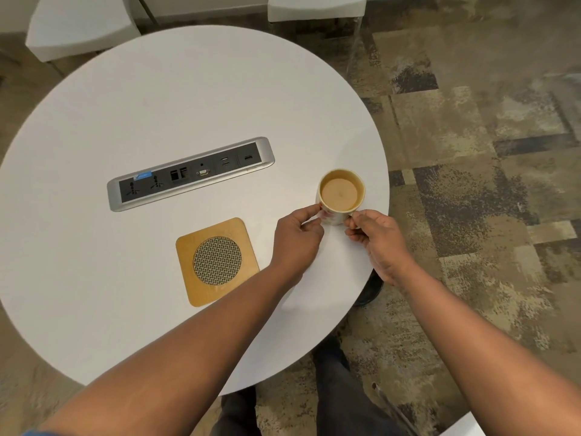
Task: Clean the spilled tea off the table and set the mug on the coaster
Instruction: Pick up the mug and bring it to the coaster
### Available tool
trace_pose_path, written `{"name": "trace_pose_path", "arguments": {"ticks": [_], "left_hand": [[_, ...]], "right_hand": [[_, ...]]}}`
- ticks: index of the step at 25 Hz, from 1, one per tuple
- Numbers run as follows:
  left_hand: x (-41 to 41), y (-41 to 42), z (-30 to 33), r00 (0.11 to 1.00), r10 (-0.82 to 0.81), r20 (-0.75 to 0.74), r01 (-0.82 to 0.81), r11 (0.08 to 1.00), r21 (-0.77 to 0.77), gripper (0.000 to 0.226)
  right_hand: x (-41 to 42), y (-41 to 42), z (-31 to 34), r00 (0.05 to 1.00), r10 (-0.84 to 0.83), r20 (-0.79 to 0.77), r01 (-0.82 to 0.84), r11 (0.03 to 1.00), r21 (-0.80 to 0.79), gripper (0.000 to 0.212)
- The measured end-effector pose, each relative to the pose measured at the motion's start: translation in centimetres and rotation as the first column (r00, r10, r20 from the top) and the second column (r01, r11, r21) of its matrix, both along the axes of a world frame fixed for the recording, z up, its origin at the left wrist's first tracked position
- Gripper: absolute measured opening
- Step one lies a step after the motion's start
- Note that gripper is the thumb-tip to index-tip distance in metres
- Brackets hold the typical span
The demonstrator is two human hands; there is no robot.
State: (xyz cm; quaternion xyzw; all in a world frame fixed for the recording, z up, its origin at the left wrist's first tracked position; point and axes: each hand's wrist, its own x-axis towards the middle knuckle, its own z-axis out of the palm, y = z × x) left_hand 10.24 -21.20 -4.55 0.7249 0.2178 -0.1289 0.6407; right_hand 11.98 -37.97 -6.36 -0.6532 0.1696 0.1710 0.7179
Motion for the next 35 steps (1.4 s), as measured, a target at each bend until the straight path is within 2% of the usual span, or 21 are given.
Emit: {"name": "trace_pose_path", "arguments": {"ticks": [7,17,24,35], "left_hand": [[-2.9,6.1,1.3,0.991,0.113,0.073,-0.117,0.992,0.054,0.039],[-8.9,16.6,1.5,0.947,0.314,0.070,-0.318,0.947,0.046,0.041],[-11.5,20.2,-0.2,0.931,0.365,0.007,-0.364,0.929,0.062,0.035],[-11.6,20.3,-0.9,0.929,0.370,0.007,-0.369,0.926,0.079,0.032]], "right_hand": [[-1.8,5.4,1.7,0.988,0.152,0.007,-0.152,0.988,-0.011,0.023],[-7.1,16.8,0.9,0.938,0.345,-0.024,-0.344,0.938,0.037,0.022],[-10.0,20.4,0.0,0.915,0.396,-0.080,-0.395,0.918,0.030,0.023],[-10.5,20.6,0.1,0.913,0.398,-0.089,-0.399,0.917,0.006,0.022]]}}
